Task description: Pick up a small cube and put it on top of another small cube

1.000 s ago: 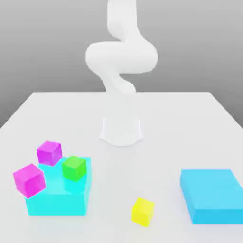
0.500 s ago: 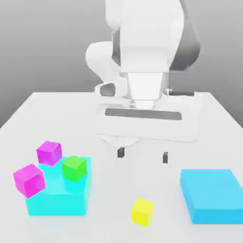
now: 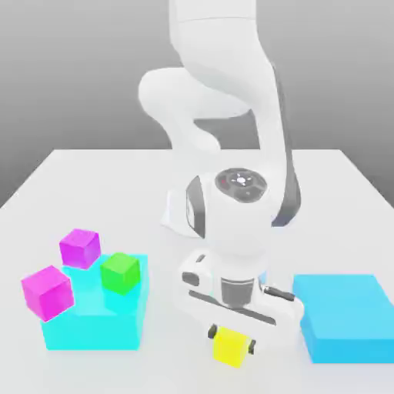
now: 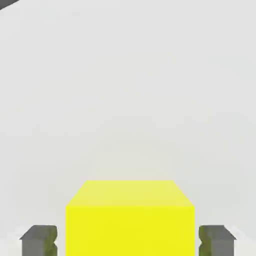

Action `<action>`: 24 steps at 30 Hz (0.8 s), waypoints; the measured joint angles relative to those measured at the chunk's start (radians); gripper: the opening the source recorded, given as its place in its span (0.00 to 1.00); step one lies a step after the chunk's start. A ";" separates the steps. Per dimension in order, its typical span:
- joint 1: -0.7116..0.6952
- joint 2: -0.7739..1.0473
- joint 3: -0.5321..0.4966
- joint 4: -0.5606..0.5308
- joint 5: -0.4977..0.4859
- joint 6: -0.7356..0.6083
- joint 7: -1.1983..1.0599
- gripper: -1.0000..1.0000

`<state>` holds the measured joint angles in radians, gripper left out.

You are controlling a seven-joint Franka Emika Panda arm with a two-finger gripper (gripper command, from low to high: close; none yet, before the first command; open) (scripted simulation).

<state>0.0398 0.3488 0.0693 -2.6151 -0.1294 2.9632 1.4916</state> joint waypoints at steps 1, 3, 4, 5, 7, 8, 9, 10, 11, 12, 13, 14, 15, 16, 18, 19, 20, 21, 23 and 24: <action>0.000 0.000 0.000 0.000 -0.001 0.001 0.001 0.00; 0.003 0.008 -0.003 0.002 -0.003 0.007 0.003 0.00; -0.005 -0.014 0.005 -0.003 0.003 -0.011 -0.002 0.00; -0.015 -0.044 0.017 -0.009 0.009 -0.035 -0.006 0.00; -0.032 -0.111 0.040 -0.023 0.032 -0.088 -0.024 0.00; -0.038 -0.147 0.049 -0.030 0.048 -0.116 -0.036 0.00; -0.044 -0.183 0.050 -0.038 0.062 -0.144 -0.050 0.00; -0.062 -0.219 0.038 -0.047 0.067 -0.171 -0.070 0.00; -0.085 -0.255 0.019 -0.057 0.068 -0.197 -0.090 0.00; -0.133 -0.292 0.000 -0.067 0.068 -0.223 -0.111 0.00; -0.156 -0.328 -0.016 -0.078 0.066 -0.248 -0.132 0.00; -0.185 -0.364 -0.036 -0.088 0.064 -0.274 -0.152 0.00; -0.218 -0.401 -0.056 -0.098 0.060 -0.299 -0.172 0.00; -0.239 -0.437 -0.074 -0.108 0.056 -0.325 -0.192 0.00; -0.279 -0.509 -0.115 -0.129 0.046 -0.376 -0.230 0.00; -0.302 -0.545 -0.138 -0.139 0.040 -0.402 -0.247 0.00; -0.327 -0.581 -0.161 -0.149 0.033 -0.428 -0.265 0.00; -0.352 -0.618 -0.183 -0.160 0.026 -0.453 -0.282 0.00; -0.405 -0.690 -0.227 -0.180 0.011 -0.505 -0.317 0.00; -0.431 -0.727 -0.249 -0.190 0.003 -0.531 -0.334 0.00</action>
<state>-0.3916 -0.3781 -0.1792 -2.8053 -0.1265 2.4323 1.1579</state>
